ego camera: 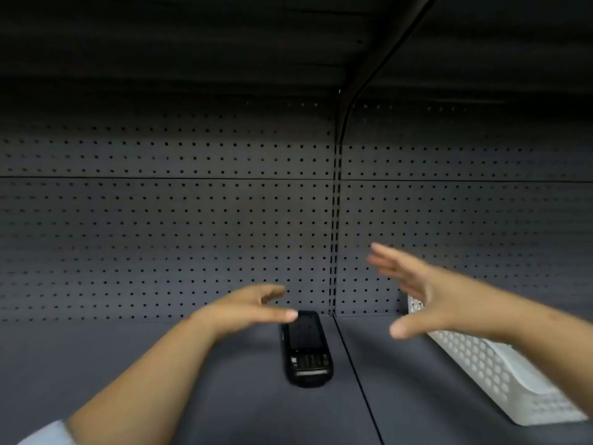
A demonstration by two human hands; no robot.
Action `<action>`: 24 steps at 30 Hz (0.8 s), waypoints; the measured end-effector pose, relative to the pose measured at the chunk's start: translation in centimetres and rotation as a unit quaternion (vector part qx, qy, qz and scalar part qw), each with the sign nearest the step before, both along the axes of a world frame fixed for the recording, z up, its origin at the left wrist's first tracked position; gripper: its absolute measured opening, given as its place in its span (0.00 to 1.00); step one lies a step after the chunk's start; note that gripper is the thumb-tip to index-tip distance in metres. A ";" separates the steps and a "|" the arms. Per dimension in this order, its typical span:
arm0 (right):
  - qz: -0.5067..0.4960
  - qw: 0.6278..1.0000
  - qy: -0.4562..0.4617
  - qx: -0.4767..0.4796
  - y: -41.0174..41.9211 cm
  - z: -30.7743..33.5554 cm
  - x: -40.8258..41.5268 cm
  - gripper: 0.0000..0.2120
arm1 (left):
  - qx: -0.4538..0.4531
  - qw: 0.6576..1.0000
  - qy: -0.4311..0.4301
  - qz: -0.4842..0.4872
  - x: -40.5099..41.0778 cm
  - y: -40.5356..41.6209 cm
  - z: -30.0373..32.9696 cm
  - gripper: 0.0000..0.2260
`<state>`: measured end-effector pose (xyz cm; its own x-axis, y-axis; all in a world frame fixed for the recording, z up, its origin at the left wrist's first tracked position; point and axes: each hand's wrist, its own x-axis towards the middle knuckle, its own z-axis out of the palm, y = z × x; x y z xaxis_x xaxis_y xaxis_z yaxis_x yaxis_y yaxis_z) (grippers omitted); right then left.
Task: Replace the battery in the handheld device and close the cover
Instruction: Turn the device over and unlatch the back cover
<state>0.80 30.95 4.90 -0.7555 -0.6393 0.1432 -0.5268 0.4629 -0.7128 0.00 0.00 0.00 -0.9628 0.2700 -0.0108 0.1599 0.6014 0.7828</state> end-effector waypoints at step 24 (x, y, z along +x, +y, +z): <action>0.011 0.979 -0.151 0.137 -6.8 -11.9 -10.5 0.49 | -0.132 0.988 -0.070 -0.034 -3.4 0.5 -6.4 0.61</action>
<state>-9.67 24.11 -6.96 -0.7229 -0.6387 -0.2636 -0.3228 0.6495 -0.6885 -3.40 0.47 -6.37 -0.9265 0.3045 -0.2212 0.1086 0.7789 0.6177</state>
